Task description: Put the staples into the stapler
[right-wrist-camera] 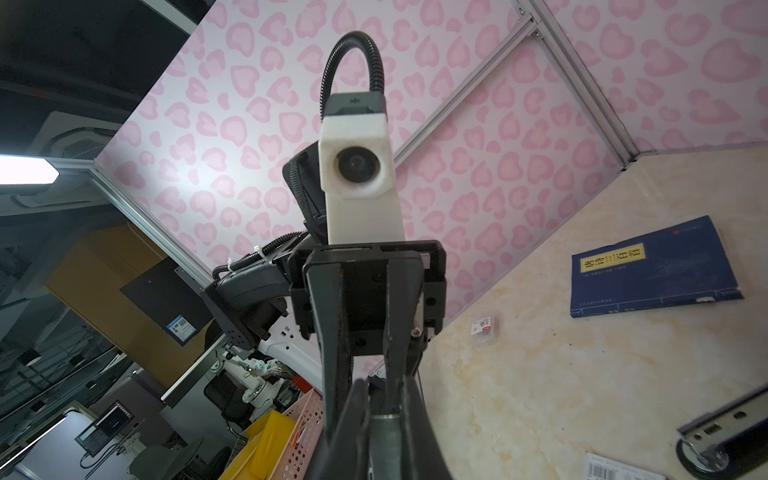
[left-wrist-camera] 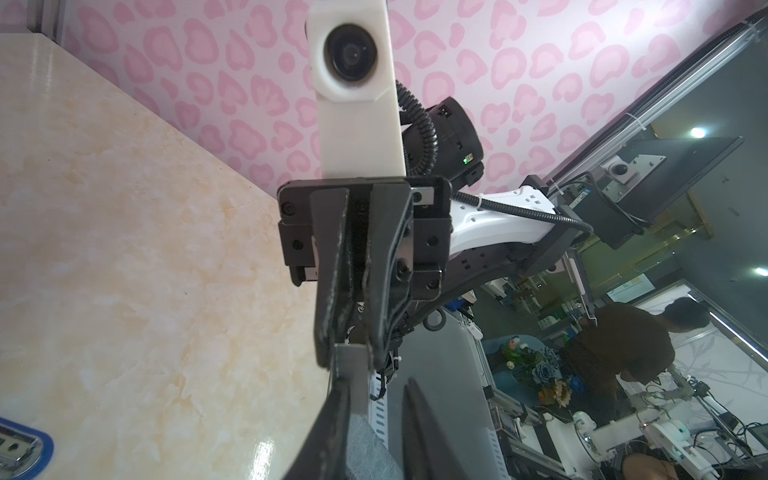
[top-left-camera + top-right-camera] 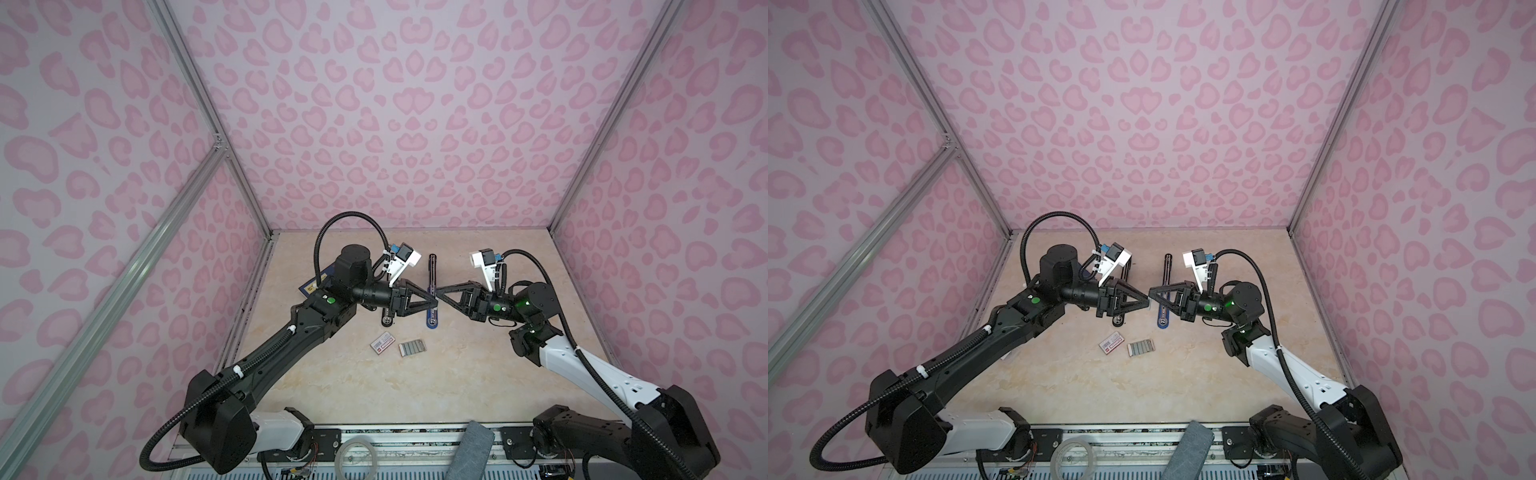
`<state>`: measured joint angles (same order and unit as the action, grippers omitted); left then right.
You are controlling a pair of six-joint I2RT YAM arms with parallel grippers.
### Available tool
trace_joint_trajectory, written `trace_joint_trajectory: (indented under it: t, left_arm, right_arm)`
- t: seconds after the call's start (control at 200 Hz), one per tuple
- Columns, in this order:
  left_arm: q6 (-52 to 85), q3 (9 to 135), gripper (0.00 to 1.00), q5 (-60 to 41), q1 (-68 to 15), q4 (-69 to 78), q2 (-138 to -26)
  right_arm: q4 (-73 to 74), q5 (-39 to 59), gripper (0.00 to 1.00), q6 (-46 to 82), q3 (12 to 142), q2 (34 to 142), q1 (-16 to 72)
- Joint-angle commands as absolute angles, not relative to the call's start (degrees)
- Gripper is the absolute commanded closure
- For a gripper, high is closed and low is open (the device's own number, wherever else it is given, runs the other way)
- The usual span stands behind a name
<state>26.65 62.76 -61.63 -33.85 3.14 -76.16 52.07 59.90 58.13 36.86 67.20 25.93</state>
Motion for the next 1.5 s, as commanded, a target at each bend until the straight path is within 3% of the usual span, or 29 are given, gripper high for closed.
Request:
trace_joint_trajectory:
  t: [0.0, 0.145, 0.26, 0.375, 0.63, 0.9, 0.945, 1.2, 1.495]
  left_arm:
    - [26.19, 62.77, 0.66, -59.11, -33.42, 3.43, -75.44]
    - [26.47, 61.2, 0.65, -56.07, -31.82, 2.55, -73.73]
    - [27.13, 58.01, 0.65, -49.46, -29.95, 1.42, -71.2]
    - [28.07, 53.81, 0.65, -42.88, -28.75, 0.1, -69.0]
    - [30.94, 45.47, 0.65, -25.52, -28.48, -4.55, -67.06]
    - [31.75, 42.0, 0.65, -19.31, -28.56, -6.53, -68.07]
    - [31.73, 41.55, 0.57, -19.16, -28.63, -6.23, -68.27]
    - [26.01, 41.81, 0.51, -17.29, -31.02, -5.11, -69.3]
    - [18.64, 40.92, 0.5, -15.38, -34.95, -2.86, -68.16]
  right_arm:
    - [51.97, 60.32, 0.88, 56.34, 36.65, 66.3, 25.68]
    - [45.98, 58.72, 0.89, 52.62, 36.89, 64.68, 24.56]
    - [30.04, 55.06, 0.89, 43.36, 39.34, 62.64, 23.73]
    - [9.93, 49.13, 0.88, 31.68, 44.25, 62.46, 24.27]
    - [-8.1, 32.41, 0.87, 24.5, 52.12, 69.12, 25.5]
    - [-14.31, 16.96, 0.88, 25.19, 59.78, 80.11, 29.09]
    - [-14.78, 14.72, 0.88, 25.75, 60.79, 81.84, 29.59]
    - [-12.15, 7.66, 0.87, 29.68, 63.27, 89.12, 31.27]
    - [-10.07, 1.12, 0.88, 32.77, 65.78, 94.67, 32.65]
